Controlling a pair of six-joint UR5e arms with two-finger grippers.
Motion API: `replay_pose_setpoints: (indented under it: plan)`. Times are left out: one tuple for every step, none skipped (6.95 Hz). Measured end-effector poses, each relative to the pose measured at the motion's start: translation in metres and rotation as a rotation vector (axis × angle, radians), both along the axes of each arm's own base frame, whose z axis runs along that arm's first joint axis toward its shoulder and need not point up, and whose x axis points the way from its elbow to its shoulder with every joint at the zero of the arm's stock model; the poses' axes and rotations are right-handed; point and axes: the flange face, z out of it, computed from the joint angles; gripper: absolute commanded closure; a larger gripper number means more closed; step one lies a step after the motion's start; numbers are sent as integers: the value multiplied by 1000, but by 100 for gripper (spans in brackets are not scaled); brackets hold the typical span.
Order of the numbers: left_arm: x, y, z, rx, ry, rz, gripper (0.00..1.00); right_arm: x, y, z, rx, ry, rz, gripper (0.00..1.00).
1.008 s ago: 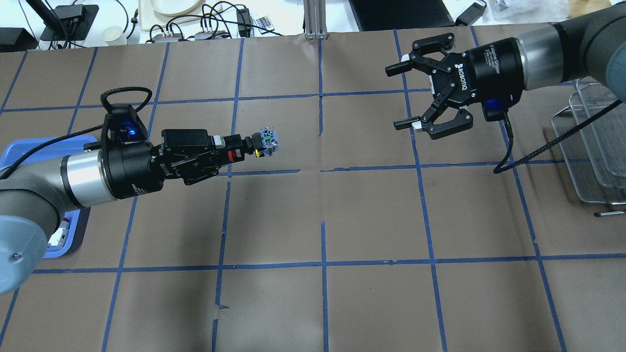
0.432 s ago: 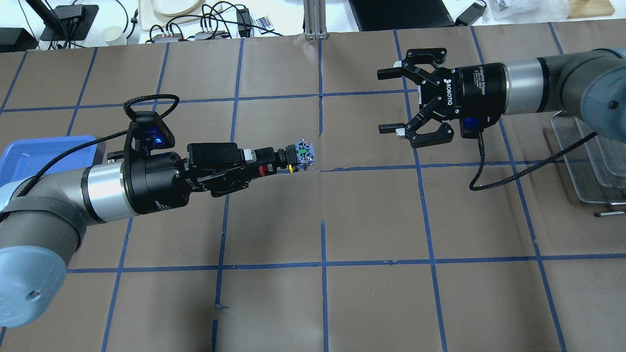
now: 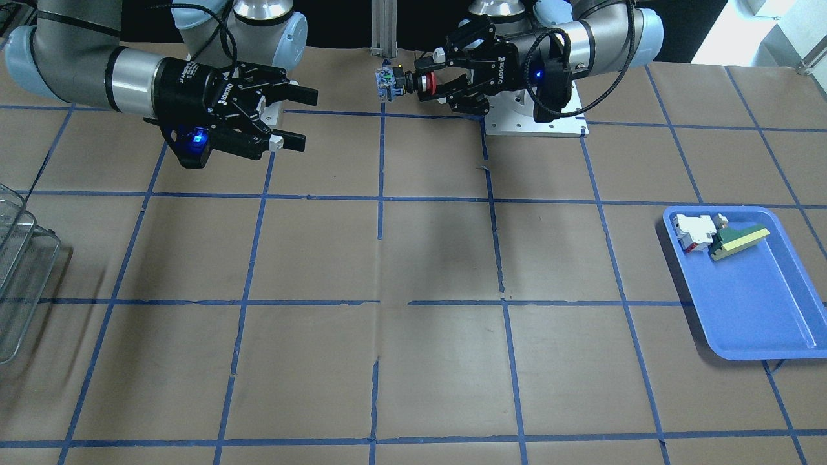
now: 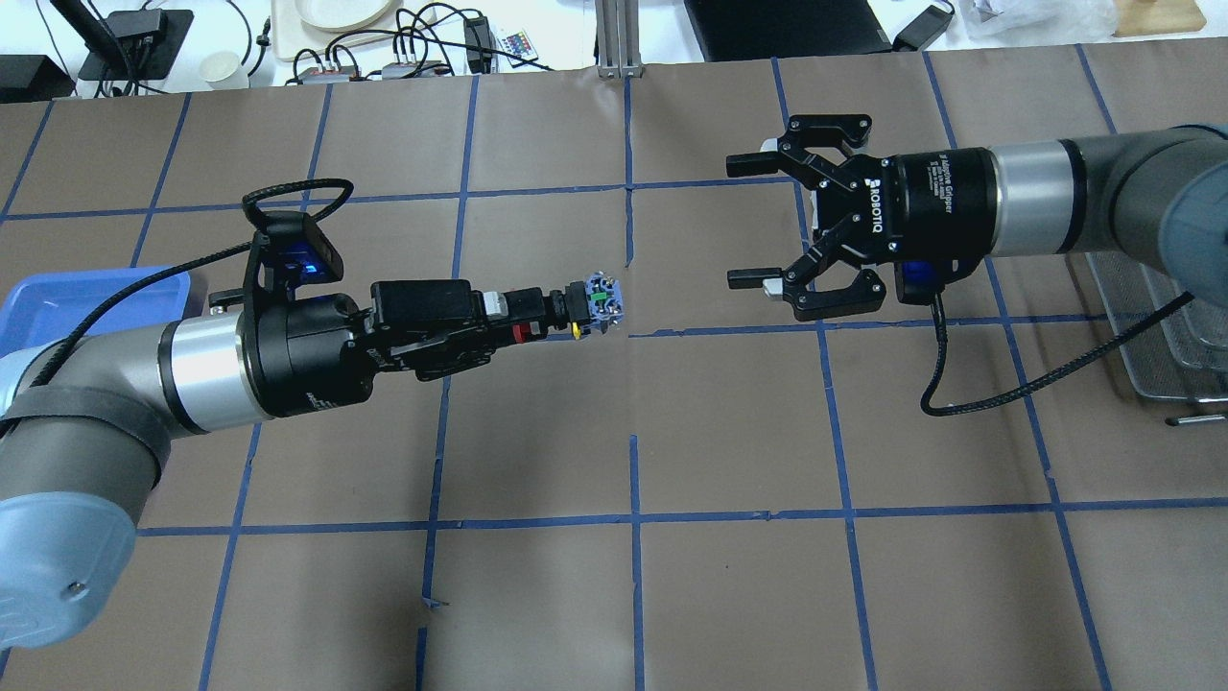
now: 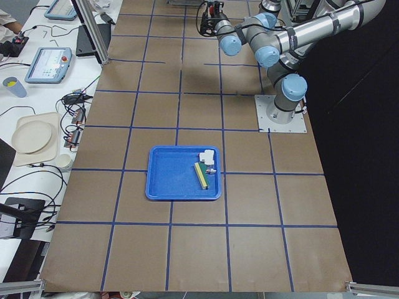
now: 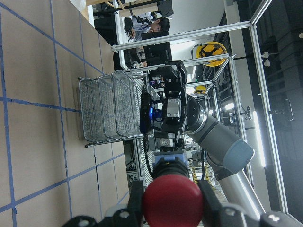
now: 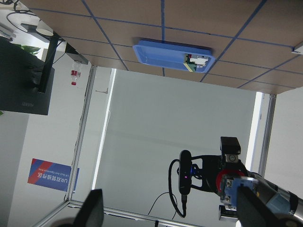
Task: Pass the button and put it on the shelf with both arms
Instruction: 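Hold the button out with the left gripper while the right gripper approaches it open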
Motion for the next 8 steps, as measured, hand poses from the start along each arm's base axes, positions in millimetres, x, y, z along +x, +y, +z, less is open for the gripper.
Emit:
replay_pose_setpoints:
  plan:
    - [-2,1,0,6,2,-5,84,4,8,2,32,-7,5,0]
    - [-3,1,0,11,3,-7,84,9,14,4,45,-10,17,0]
    - [-4,1,0,13,4,-8,84,19,20,1,54,-13,39,0]
    - [-4,1,0,15,8,-8,84,28,27,-3,62,-15,59,0]
    - [-5,2,0,19,12,-9,84,32,33,-4,65,-16,69,0]
    - [-7,2,0,24,14,-14,84,36,38,-4,67,-18,74,0]
    - [-9,3,0,26,15,-19,84,42,43,-5,71,-20,85,0]
    - [-10,3,0,29,16,-22,84,50,49,-5,73,-20,103,0]
